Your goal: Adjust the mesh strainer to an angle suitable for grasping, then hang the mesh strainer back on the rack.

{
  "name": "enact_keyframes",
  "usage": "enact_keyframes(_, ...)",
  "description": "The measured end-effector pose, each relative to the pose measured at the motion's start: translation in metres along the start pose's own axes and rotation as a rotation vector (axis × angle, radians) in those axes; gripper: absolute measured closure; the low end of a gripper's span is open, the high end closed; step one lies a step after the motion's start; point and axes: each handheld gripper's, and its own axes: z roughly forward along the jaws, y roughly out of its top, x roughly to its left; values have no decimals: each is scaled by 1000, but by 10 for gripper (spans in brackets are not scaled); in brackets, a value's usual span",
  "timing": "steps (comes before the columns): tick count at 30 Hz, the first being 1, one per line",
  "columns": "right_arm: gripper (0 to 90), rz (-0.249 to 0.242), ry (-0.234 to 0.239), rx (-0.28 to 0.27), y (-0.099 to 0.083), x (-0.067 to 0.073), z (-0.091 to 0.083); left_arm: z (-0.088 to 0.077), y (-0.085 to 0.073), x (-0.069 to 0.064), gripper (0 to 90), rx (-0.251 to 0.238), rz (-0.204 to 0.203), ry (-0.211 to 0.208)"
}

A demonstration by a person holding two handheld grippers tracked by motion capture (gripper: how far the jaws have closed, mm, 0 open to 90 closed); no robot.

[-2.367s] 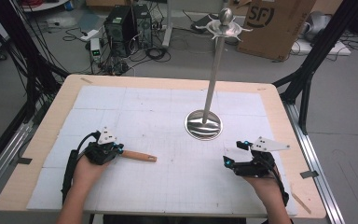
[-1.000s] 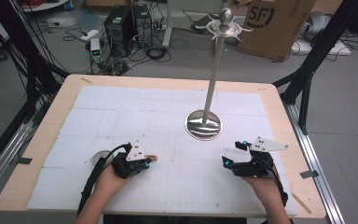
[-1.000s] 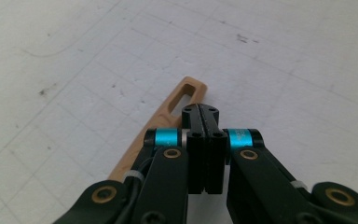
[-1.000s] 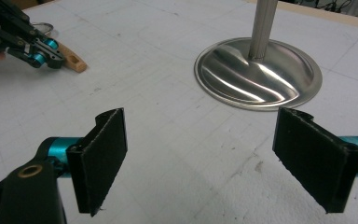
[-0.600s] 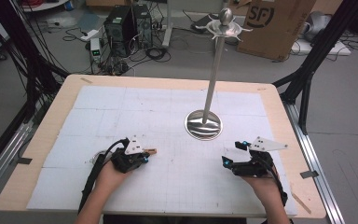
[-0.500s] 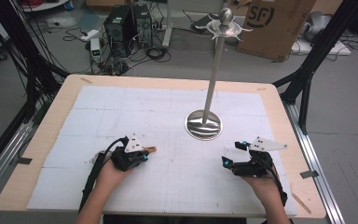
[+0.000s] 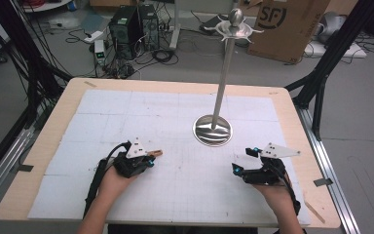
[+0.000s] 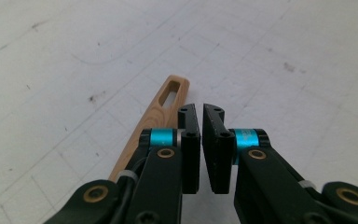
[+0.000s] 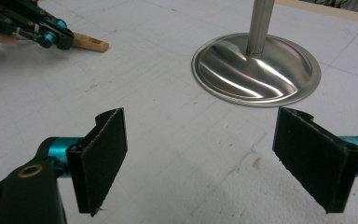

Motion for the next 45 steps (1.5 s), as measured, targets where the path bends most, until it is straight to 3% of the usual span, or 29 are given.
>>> enact_keyframes(3,169,-3,2,-1,0,0,0,-13,4,1,830,-68,-20,-25)
enact_keyframes(7,169,-2,2,0,-1,1,0,-23,6,3,789,-100,-19,-34)
enact_keyframes(9,169,-2,1,0,-1,1,0,-36,5,9,762,-154,-34,-36)
enact_keyframes(13,169,-8,10,-4,0,2,1,-52,-1,16,686,-191,-61,-42)
enact_keyframes(21,169,-1,1,-17,1,0,-4,-58,-8,21,563,-206,-82,-38)
enact_keyframes(33,169,19,2,-21,1,-4,-4,-61,-5,23,365,-223,-52,-7)
enact_keyframes(45,169,14,13,-30,4,-2,-3,-64,-8,28,255,-226,-101,30)
